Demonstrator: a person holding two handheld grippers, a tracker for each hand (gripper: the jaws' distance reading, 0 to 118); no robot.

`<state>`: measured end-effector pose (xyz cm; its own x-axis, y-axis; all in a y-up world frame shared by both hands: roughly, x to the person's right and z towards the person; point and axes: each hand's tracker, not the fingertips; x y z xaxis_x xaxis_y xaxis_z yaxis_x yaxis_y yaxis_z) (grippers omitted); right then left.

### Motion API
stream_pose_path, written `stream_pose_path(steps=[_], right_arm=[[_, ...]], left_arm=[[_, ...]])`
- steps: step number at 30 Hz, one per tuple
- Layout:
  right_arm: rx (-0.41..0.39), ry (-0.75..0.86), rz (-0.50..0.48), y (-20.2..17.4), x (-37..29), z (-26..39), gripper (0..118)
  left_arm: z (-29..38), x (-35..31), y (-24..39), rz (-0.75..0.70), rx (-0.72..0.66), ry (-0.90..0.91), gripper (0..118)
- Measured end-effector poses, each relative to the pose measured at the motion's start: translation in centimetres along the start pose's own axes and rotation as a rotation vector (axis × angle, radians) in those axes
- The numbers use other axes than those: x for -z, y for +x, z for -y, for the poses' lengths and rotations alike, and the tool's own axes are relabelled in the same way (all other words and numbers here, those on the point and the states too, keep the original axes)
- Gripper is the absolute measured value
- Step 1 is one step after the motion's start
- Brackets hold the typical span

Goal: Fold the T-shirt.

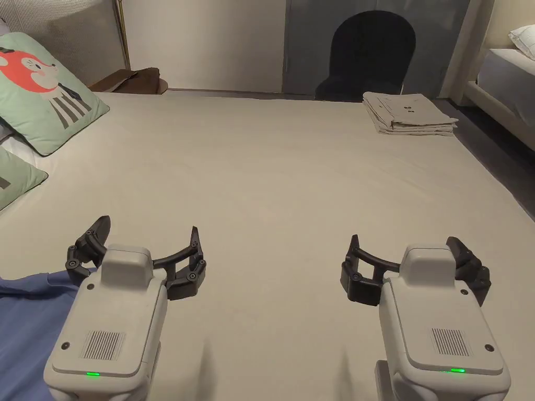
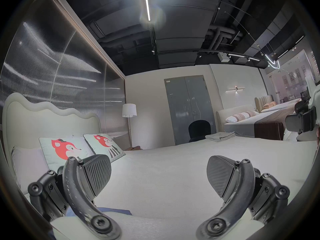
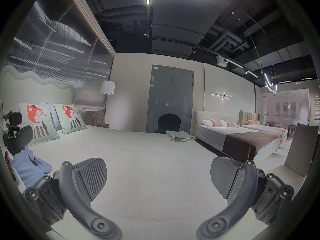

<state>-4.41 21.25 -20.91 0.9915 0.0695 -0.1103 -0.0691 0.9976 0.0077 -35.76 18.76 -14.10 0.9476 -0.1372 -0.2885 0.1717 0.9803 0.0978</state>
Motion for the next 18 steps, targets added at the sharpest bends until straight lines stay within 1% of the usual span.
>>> stream_pose_path(steps=[18], right_arm=[[-0.004, 0.01, -0.002, 0.11, -0.02, -0.3, 117]], left_arm=[[-0.32, 0.1, -0.09, -0.002, -0.003, 0.012, 110]])
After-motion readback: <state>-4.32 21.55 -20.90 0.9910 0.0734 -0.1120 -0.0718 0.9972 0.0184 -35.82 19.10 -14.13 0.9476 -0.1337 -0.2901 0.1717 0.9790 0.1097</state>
